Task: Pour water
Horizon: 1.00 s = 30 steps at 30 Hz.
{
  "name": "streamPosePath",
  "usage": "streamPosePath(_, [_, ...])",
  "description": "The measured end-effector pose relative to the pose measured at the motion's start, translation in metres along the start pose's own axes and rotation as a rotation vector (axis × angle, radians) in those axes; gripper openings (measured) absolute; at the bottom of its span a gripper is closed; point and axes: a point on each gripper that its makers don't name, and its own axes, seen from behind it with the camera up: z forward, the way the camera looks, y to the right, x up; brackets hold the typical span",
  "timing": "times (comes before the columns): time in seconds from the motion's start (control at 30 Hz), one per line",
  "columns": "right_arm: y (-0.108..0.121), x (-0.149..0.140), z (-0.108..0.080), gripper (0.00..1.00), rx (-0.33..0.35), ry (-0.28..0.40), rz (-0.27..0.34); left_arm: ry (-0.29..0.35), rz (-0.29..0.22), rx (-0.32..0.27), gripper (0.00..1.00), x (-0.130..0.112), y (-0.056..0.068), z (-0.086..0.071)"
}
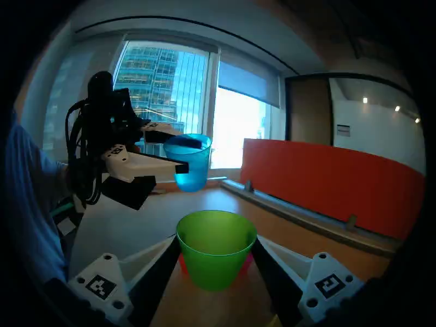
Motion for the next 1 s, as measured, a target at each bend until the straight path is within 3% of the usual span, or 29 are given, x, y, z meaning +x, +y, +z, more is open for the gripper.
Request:
streamPosePath(0.37, [-0.005,0.001,0.003,0.91,0.013,0.0,-0.005,-0.002,0.146,0.026,0.86,0.015,-0.007,0.001])
streamPosePath(1.0, [-0.016,-0.002,0.011,0.91,0.046,-0.007,-0.014,0.021,0.336,0.05,0.86,0.042,-0.008,0.013])
